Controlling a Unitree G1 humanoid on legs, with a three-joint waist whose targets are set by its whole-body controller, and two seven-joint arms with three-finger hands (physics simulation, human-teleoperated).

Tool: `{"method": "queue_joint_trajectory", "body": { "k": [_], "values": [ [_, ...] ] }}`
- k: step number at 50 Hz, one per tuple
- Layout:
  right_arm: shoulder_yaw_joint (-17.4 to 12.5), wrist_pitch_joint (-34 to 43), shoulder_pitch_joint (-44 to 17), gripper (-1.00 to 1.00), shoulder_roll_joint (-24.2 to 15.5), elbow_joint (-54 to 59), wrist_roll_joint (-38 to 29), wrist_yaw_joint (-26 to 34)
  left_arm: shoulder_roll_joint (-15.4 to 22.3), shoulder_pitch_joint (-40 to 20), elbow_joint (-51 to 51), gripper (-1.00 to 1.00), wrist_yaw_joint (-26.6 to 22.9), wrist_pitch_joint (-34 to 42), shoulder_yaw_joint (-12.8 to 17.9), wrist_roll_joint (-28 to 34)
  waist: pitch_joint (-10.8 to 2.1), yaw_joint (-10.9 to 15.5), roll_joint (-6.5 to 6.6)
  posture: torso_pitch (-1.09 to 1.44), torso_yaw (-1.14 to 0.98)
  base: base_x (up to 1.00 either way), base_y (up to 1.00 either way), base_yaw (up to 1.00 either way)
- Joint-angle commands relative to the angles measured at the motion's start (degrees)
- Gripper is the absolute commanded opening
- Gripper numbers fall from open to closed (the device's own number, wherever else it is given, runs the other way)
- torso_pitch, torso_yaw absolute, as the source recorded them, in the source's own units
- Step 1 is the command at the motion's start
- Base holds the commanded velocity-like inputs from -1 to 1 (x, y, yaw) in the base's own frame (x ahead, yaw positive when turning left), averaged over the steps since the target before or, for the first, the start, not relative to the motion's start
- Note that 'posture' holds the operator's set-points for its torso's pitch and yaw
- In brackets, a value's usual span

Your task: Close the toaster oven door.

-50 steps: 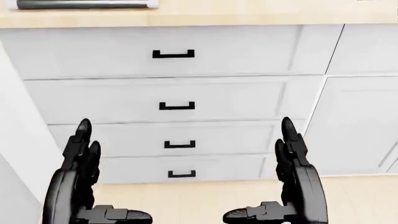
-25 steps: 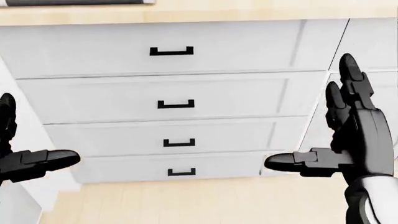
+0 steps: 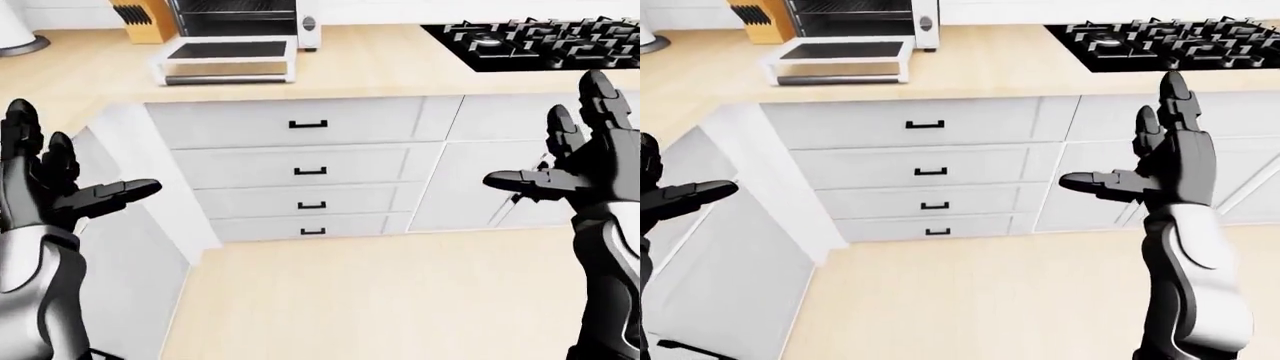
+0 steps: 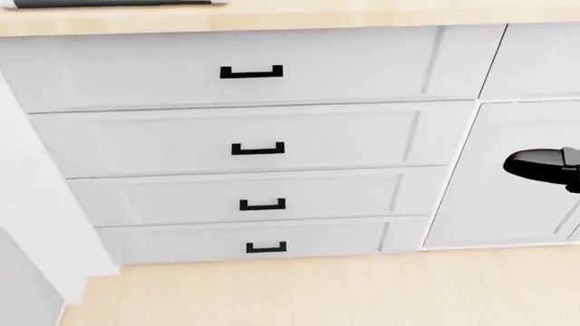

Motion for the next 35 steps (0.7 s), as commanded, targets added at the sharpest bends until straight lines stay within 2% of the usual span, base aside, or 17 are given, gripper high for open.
{"method": "queue_joint_trajectory", "body": {
  "k": [1,9,15,35],
  "values": [
    [-0.9,-1.3,-1.2,1.00,-1.4,-1.4,0.7,-0.4,1.4,-1.0,-1.5,1.00,0.1,-1.5,0.9,-0.4,-0.89,0.0,0.03,0.00,0.00,0.00,0.00,0.00],
    [-1.2,0.0,-1.5,1.00,-2.4,-2.4,1.8,-1.2,3.5,-1.9,-3.2,1.00,1.2,0.6,2.4,-2.2,-0.76,0.0,0.02,0.00,0.00,0.00,0.00,0.00],
    [-2.8,2.3,-2.8,1.00,-4.4,-3.8,3.4,-1.8,5.7,-3.3,-6.0,1.00,3.5,3.9,4.1,-6.4,-0.68,0.0,0.09,0.00,0.00,0.00,0.00,0.00],
    [-2.6,2.9,-2.8,1.00,-4.9,-3.2,5.6,-2.9,6.3,-3.1,-6.0,1.00,4.5,3.8,3.7,-7.1,-0.65,-0.1,0.15,0.00,0.00,0.00,0.01,0.00]
  ]
}}
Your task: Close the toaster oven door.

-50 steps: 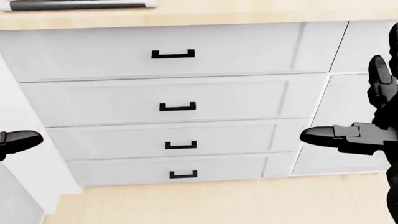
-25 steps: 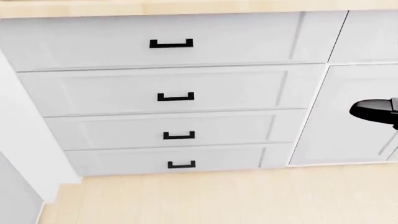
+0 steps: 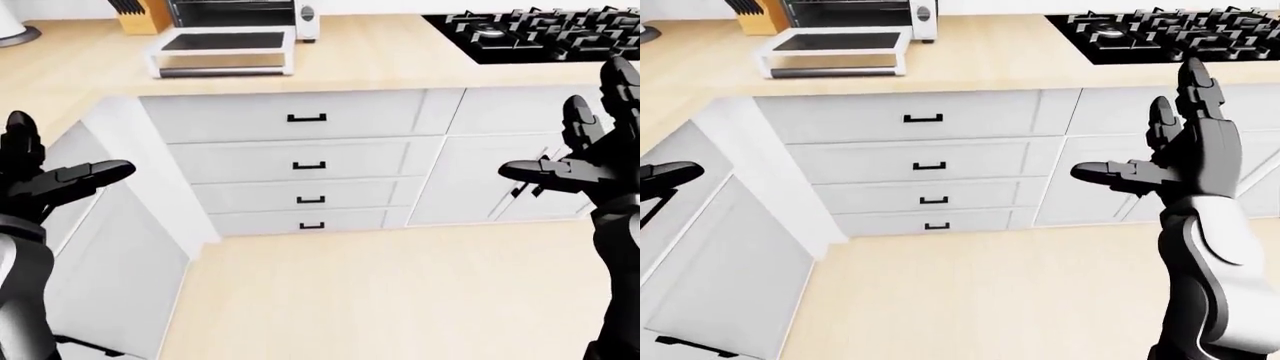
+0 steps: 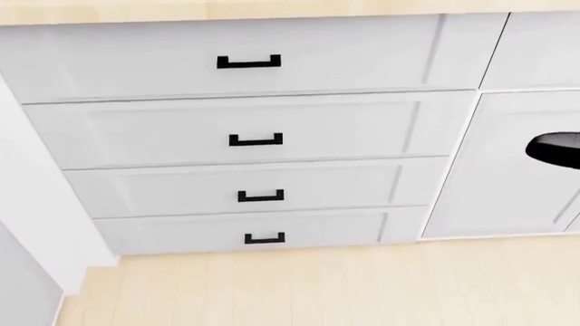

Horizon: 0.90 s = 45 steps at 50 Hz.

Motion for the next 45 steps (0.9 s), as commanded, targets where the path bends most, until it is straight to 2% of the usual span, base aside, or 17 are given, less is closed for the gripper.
{"method": "queue_joint_trajectory", "body": {
  "k": [1,6,7,11,16,18,22,25,27,30,32,33,34,35,37,42,45],
  "values": [
    [-0.7,-1.5,-1.2,1.00,-1.0,-1.8,0.1,0.0,1.1,-1.1,-1.9,1.00,0.0,-1.7,0.8,0.1,-1.17,0.0,0.08,0.00,0.00,0.00,0.02,0.00],
    [-0.8,-1.2,-1.4,1.00,-1.4,-2.0,0.2,0.1,1.1,-1.0,-1.7,1.00,-0.1,-1.8,0.8,0.1,-1.20,0.0,0.07,0.00,0.00,0.00,0.02,0.00],
    [-0.9,-1.4,-1.3,1.00,-1.4,-1.8,0.1,0.1,1.0,-1.0,-1.7,1.00,-0.1,-1.9,0.8,0.1,-2.43,-0.1,0.36,0.00,0.00,0.04,0.08,0.00],
    [-0.7,-1.5,-1.3,1.00,-1.3,-1.8,-0.1,0.2,1.1,-1.1,-1.7,1.00,-0.1,-1.8,0.9,0.0,-1.25,-0.1,0.49,0.00,0.00,0.08,0.10,0.00],
    [-0.5,-1.7,-1.0,1.00,-1.1,-1.8,-0.4,0.4,1.1,-0.9,-1.7,1.00,-0.2,-1.8,1.0,0.0,-1.11,-0.4,1.13,0.00,0.00,0.10,0.11,0.00],
    [-0.5,-1.6,-1.0,1.00,-1.1,-2.0,-0.5,0.5,1.1,-0.9,-1.7,1.00,-0.2,-1.8,0.9,0.0,-1.04,-0.4,0.76,0.00,0.00,0.11,0.12,0.00],
    [-0.7,-1.3,-1.3,1.00,-1.2,-2.1,-0.4,0.5,1.1,-0.9,-1.7,1.00,-0.2,-1.9,1.0,0.0,-0.60,-0.4,-1.13,0.00,0.00,0.12,0.14,0.00],
    [-0.7,-1.4,-1.2,1.00,-1.1,-2.0,-0.5,0.6,1.1,-0.9,-1.8,1.00,-0.1,-1.9,1.0,0.0,-1.11,-0.5,-0.30,0.00,0.00,0.12,0.14,0.00],
    [-0.8,-1.4,-1.2,1.00,-1.1,-2.0,-0.5,0.6,1.2,-0.9,-2.0,1.00,-0.1,-1.6,1.1,-0.1,-1.07,-0.6,-0.45,0.00,0.00,0.11,0.14,0.00],
    [-0.7,-1.3,-1.2,1.00,-1.1,-2.2,-0.4,0.5,1.2,-0.8,-2.0,1.00,-0.1,-1.6,1.2,-0.1,-1.05,-0.8,0.73,0.00,0.00,0.12,0.14,0.00],
    [-0.7,-1.3,-1.2,1.00,-1.1,-2.2,-0.4,0.6,1.2,-0.8,-2.0,1.00,-0.1,-1.5,1.3,-0.2,-0.90,-1.0,2.89,0.00,0.00,0.11,0.14,0.00],
    [-0.7,-1.3,-1.2,1.00,-1.1,-2.2,-0.4,0.5,1.3,-0.9,-1.9,1.00,0.0,-1.5,1.3,-0.2,-1.19,-0.9,4.70,0.00,0.00,0.12,0.15,0.00],
    [-0.7,-1.2,-1.3,1.00,-1.1,-2.2,-0.4,0.5,1.3,-1.0,-1.9,1.00,0.0,-1.5,1.3,-0.2,-0.90,-0.5,3.30,0.00,0.00,0.12,0.16,0.00],
    [-0.8,-1.1,-1.4,1.00,-1.2,-2.2,-0.3,0.5,1.3,-1.0,-1.9,1.00,0.0,-1.6,1.2,-0.2,-0.71,-0.2,3.83,0.00,0.00,0.12,0.15,0.00],
    [-0.9,-0.9,-1.5,1.00,-1.2,-2.2,0.0,0.4,1.3,-1.0,-1.9,1.00,0.1,-1.6,1.1,-0.2,-0.79,0.1,3.44,0.00,0.00,0.12,0.14,0.00],
    [-0.8,-0.6,-1.6,1.00,-1.4,-2.5,0.2,0.3,1.4,-1.2,-1.9,1.00,0.1,-1.4,1.0,-0.3,-0.43,0.1,0.90,0.00,0.00,0.12,0.17,0.00],
    [-1.0,-0.6,-1.6,1.00,-1.4,-2.5,0.3,0.2,1.5,-1.2,-1.9,1.00,0.1,-1.3,1.0,-0.3,-0.56,0.3,-1.25,0.00,0.00,0.12,0.17,0.00]
  ]
}}
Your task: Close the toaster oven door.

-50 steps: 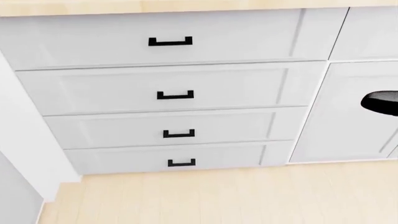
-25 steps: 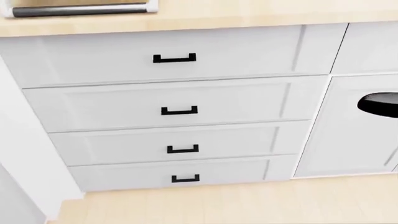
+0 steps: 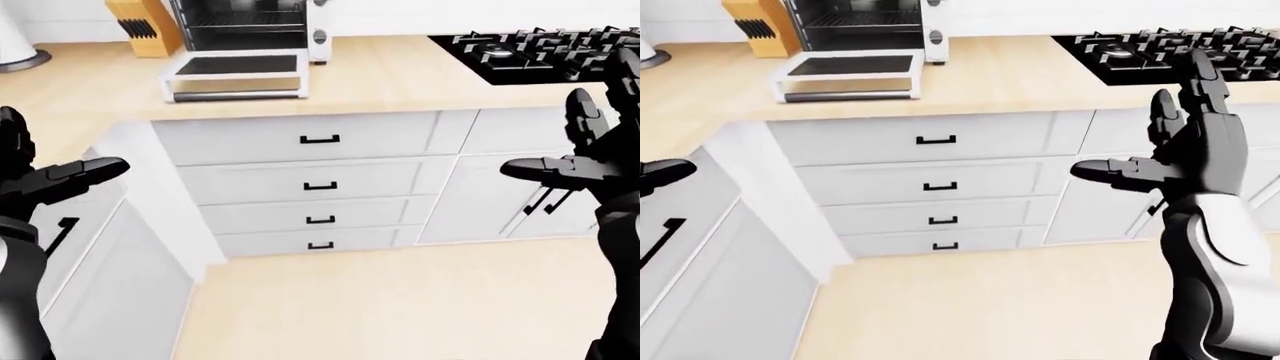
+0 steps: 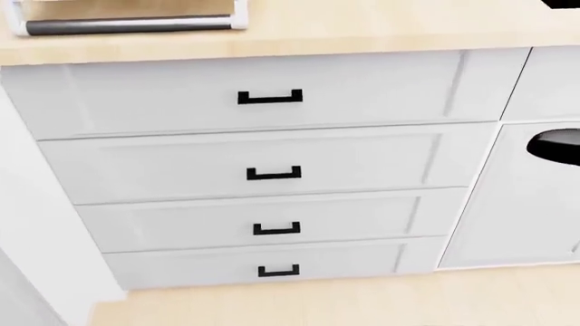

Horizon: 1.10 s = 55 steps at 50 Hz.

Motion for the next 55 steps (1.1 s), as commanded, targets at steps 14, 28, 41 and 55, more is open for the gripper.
{"method": "queue_joint_trajectory", "body": {
  "k": [14,28,41,55],
  "values": [
    [-1.1,-1.1,-0.9,1.00,-1.2,-1.1,0.4,-0.4,1.0,-1.0,-1.8,1.00,-0.2,-1.0,0.6,-0.2,-1.27,-1.4,5.24,0.00,0.00,0.12,0.17,0.00],
    [-0.8,-1.5,-0.8,1.00,-1.1,-1.0,0.0,-0.2,1.1,-1.1,-2.0,1.00,-0.3,-0.9,0.4,-0.1,-1.28,-0.2,1.27,0.00,0.00,0.12,0.10,0.00],
    [-1.1,-0.9,-1.1,1.00,-1.4,-1.1,0.0,0.0,1.2,-1.3,-2.2,1.00,0.0,-0.5,0.5,-0.4,-0.76,-0.7,1.36,0.00,0.00,0.14,0.06,0.00],
    [-1.3,-0.3,-1.1,1.00,-1.6,-2.0,1.0,-0.1,1.2,-0.9,-2.3,1.00,0.0,-0.6,0.7,-0.6,-0.54,-0.3,2.07,0.00,0.00,0.16,0.15,0.00]
  ]
}}
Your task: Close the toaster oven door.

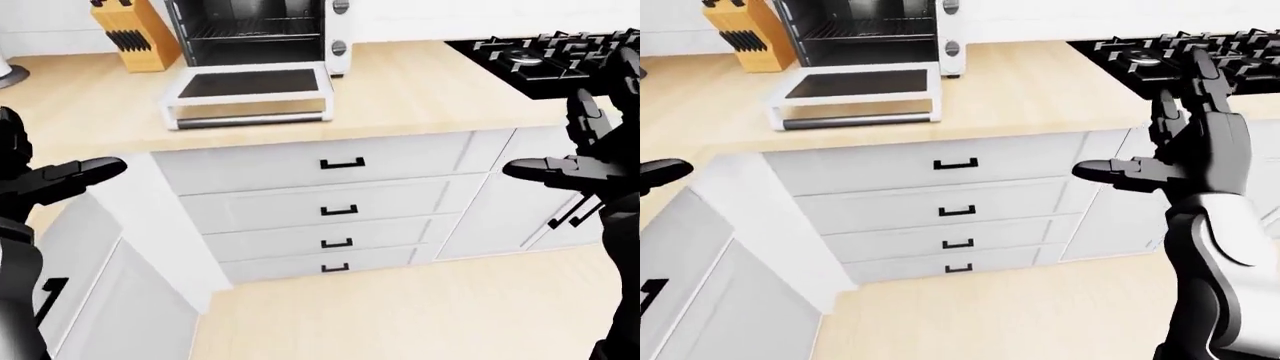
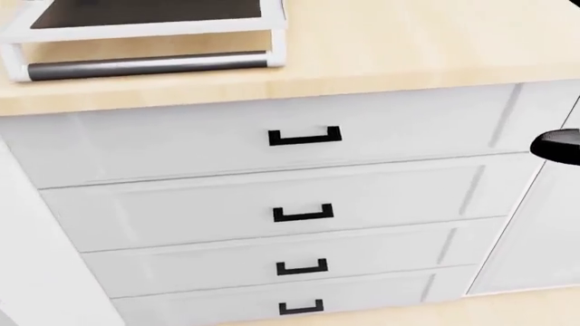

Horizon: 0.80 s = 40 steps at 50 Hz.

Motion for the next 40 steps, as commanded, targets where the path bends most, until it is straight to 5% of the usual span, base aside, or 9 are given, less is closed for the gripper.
{"method": "queue_joint_trajectory", "body": {
  "k": [1,3,9,14,16,30,31,34,40],
  "values": [
    [-0.7,-1.7,-1.1,1.00,-1.0,-1.4,0.0,-0.1,0.8,-1.0,-1.4,1.00,-0.3,-1.8,0.2,0.0,-0.71,-0.1,-0.16,0.00,0.00,0.16,0.16,0.00],
    [-0.7,-1.9,-1.1,1.00,-0.9,-1.2,-0.1,-0.1,0.9,-1.1,-1.4,1.00,-0.3,-1.7,0.3,-0.1,-1.41,0.0,-3.05,0.00,0.00,0.15,0.17,0.00],
    [-0.6,-1.8,-1.4,1.00,-1.0,-1.4,0.1,-0.3,1.0,-1.3,-1.1,1.00,-0.2,-1.8,0.3,-0.1,-1.45,-0.8,-1.56,0.00,0.00,0.16,0.17,0.00],
    [-0.5,-1.8,-1.3,1.00,-1.1,-1.5,0.1,-0.3,0.9,-1.2,-1.1,1.00,-0.3,-2.0,0.2,0.0,-0.76,-1.3,2.26,0.00,0.00,0.16,0.18,0.00],
    [-0.4,-1.8,-1.3,1.00,-1.0,-1.7,0.0,-0.4,1.0,-1.2,-1.1,1.00,-0.3,-2.0,0.3,-0.1,-2.06,-1.4,6.33,0.00,0.00,0.16,0.18,0.00],
    [-0.7,-1.5,-1.3,1.00,-1.2,-2.0,0.2,-0.5,1.2,-1.4,-1.4,1.00,-0.1,-1.7,0.3,-0.3,-1.53,0.1,-3.45,0.00,0.00,0.16,0.15,0.00],
    [-0.7,-1.5,-1.3,1.00,-1.2,-2.0,0.2,-0.5,1.2,-1.5,-1.4,1.00,0.0,-1.7,0.3,-0.3,-1.29,-0.5,-1.07,0.00,0.00,0.16,0.12,0.00],
    [-0.6,-1.4,-1.6,1.00,-1.3,-1.9,0.2,-0.6,1.3,-1.6,-1.1,1.00,0.0,-1.7,0.3,-0.4,-1.54,-0.7,-2.02,0.00,0.00,0.17,0.12,0.00],
    [-0.6,-1.3,-1.8,1.00,-1.4,-1.8,0.4,-0.7,1.4,-1.6,-1.2,1.00,0.1,-1.6,0.3,-0.5,-0.72,-1.2,1.86,0.00,0.00,0.17,0.13,0.00]
  ]
}}
